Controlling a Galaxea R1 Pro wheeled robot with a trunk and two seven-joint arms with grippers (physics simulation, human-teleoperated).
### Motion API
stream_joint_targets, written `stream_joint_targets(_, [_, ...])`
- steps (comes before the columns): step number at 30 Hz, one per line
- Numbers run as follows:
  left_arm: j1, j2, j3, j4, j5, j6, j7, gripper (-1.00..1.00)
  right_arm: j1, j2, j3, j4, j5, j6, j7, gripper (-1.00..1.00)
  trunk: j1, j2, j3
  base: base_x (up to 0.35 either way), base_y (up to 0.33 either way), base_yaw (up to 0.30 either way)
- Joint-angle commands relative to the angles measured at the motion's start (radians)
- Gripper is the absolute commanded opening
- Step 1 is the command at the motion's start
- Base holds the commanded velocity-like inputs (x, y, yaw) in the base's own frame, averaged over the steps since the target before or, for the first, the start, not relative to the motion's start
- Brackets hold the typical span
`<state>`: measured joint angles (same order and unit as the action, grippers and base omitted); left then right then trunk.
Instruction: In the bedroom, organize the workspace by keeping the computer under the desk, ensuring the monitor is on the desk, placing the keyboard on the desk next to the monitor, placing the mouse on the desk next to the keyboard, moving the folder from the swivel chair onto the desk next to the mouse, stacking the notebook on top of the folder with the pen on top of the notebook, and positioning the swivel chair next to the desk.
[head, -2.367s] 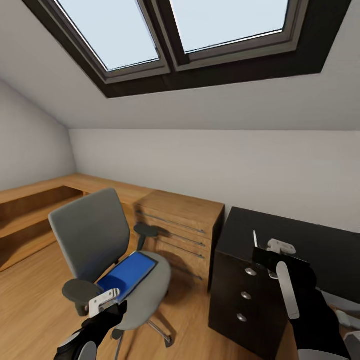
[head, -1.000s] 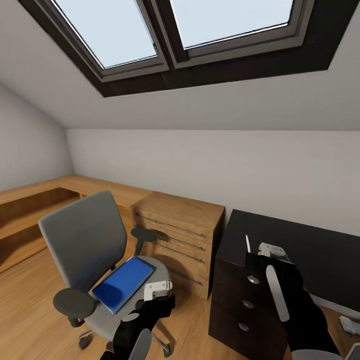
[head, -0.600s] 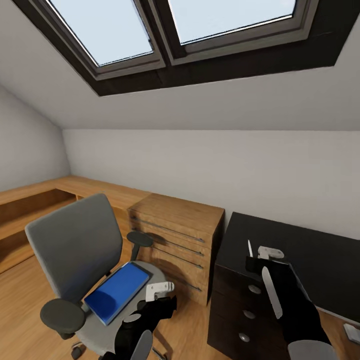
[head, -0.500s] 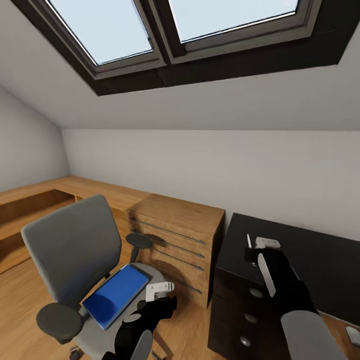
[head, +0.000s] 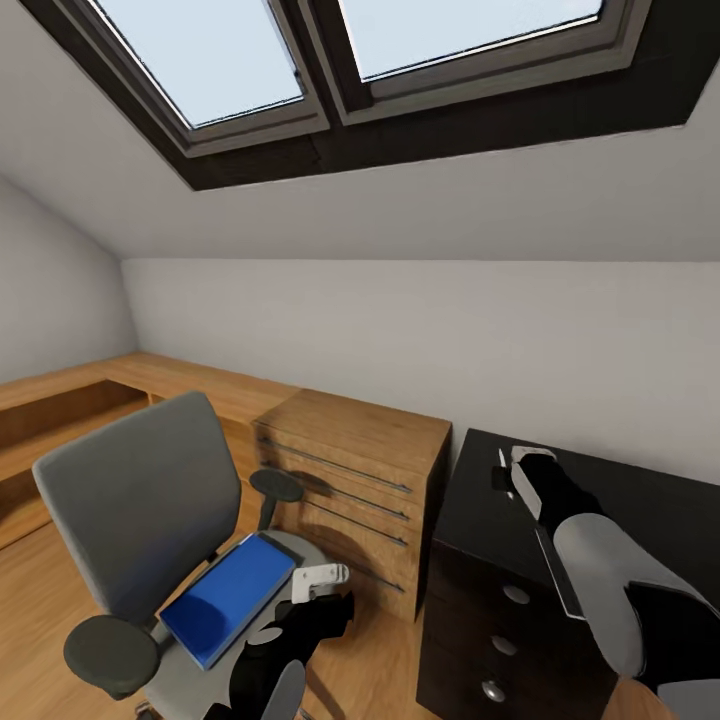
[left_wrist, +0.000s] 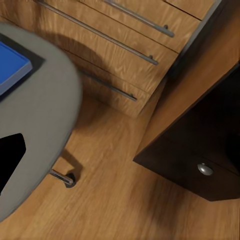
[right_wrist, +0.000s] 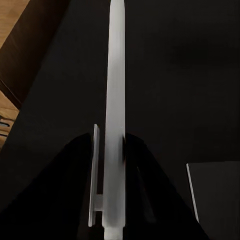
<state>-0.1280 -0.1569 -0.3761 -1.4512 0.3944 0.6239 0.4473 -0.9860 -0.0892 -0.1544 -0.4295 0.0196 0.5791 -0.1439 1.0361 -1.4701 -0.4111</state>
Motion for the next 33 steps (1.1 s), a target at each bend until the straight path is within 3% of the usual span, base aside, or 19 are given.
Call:
stream_joint_targets(1, [-0.001, 0.0, -0.001, -0.002, 0.011, 0.002, 0.01, 1.0, -0.006, 0.0, -0.004, 0.013, 0.002, 0.004, -0.002, -1.0, 0.0, -0.001, -0.001, 0.217, 0.0, 0.0])
stream_joint_targets(16, [-0.001, 0.0, -0.001, -0.006, 0.011, 0.002, 0.01, 1.0, -0.026, 0.005, -0.011, 0.186, -0.004, 0.007, 0.002, -1.0, 0.0, -0.001, -0.001, 0.117, 0.0, 0.0])
stream_joint_targets(33, [-0.001, 0.004, 0.0, -0.006, 0.011, -0.001, 0.01, 1.0, -0.019, 0.032, -0.009, 0.212, -0.002, 0.008, 0.002, -1.0, 0.0, -0.001, -0.001, 0.001, 0.0, 0.0])
